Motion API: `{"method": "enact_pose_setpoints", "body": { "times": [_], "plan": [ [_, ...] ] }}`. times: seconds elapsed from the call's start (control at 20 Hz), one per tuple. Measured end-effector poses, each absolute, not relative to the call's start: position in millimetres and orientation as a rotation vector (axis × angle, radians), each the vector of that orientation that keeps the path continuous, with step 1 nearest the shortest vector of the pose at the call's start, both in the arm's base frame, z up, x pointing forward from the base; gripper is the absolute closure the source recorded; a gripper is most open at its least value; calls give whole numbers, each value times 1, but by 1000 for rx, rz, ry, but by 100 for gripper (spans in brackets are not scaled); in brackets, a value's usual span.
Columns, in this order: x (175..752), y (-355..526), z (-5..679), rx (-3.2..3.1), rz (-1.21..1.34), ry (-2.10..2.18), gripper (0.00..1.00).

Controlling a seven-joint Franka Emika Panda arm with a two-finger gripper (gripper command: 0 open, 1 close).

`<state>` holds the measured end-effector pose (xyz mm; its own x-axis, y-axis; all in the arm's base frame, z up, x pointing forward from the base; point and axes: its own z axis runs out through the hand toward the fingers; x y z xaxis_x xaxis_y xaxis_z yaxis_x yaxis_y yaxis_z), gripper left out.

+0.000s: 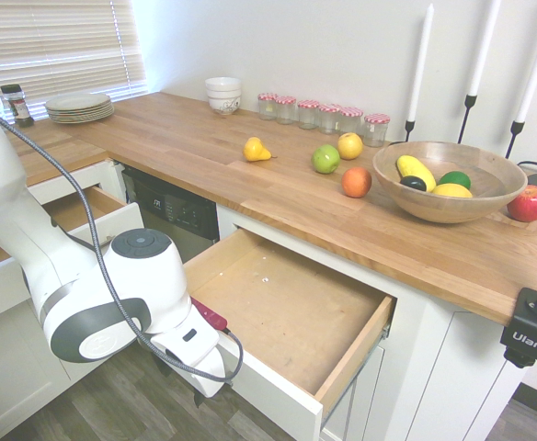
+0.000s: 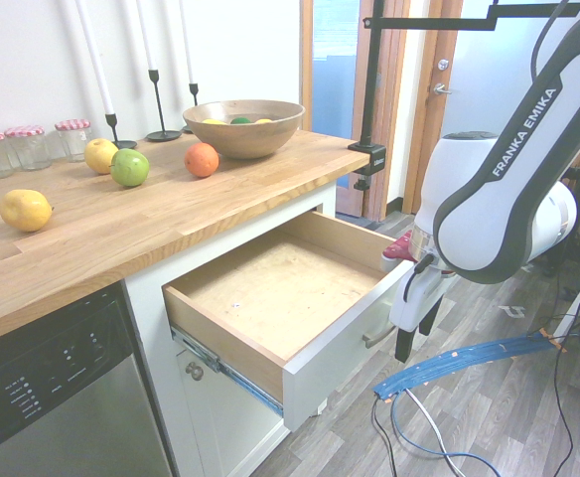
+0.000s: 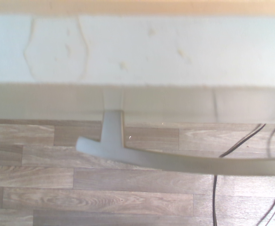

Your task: Close the drawer

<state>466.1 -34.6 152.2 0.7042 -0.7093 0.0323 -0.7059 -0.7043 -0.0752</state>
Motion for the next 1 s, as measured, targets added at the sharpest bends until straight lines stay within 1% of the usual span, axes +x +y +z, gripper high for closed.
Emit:
{"method": "enact_pose_setpoints", "body": {
  "times": [0.45,1.0],
  "plan": [
    [492,-41,159,-2840,-102,1190,100],
    [491,-40,144,-2851,-66,1194,100]
  ]
}}
